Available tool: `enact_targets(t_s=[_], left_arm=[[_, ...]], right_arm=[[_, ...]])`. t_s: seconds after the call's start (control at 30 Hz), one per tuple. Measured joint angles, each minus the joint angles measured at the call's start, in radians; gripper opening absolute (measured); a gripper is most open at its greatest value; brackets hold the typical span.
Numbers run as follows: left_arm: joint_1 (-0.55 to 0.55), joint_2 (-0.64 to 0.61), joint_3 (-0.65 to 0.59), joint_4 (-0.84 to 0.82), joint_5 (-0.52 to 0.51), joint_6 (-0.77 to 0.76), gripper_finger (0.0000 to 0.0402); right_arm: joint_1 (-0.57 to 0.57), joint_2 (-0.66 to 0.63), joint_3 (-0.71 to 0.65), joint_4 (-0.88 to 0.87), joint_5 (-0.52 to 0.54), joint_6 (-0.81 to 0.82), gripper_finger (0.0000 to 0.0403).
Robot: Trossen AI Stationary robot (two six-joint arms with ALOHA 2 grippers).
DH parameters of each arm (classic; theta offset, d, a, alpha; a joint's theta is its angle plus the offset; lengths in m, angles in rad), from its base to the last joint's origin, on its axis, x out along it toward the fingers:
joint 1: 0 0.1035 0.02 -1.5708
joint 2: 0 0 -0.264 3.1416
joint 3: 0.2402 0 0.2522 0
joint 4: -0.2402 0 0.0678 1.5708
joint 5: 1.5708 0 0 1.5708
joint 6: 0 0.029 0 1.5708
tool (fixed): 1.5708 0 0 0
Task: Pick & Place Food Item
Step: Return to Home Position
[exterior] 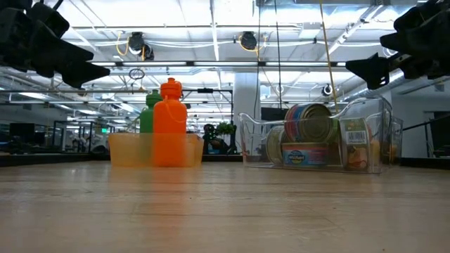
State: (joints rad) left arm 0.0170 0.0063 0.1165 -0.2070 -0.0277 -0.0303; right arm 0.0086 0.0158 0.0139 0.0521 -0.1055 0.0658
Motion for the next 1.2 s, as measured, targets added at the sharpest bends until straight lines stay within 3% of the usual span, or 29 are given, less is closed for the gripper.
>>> enact_targets(t_s=[0.53, 1.0, 1.2], left_arm=[[0.0, 0.0, 0.0, 0.0, 0.0, 0.0, 0.0301], [0.0, 0.0, 0.0, 0.0, 0.0, 0.0, 0.0328], [0.0, 0.0, 0.0, 0.0, 0.0, 0.0, 0.0321]], right_arm=[[0.0, 0.0, 0.0, 0.0, 0.0, 0.0, 0.0368], [0.0, 0.0, 0.0, 0.0, 0.0, 0.0, 0.0368], [0.0, 0.0, 0.0, 0.0, 0.0, 0.0, 0.0368]])
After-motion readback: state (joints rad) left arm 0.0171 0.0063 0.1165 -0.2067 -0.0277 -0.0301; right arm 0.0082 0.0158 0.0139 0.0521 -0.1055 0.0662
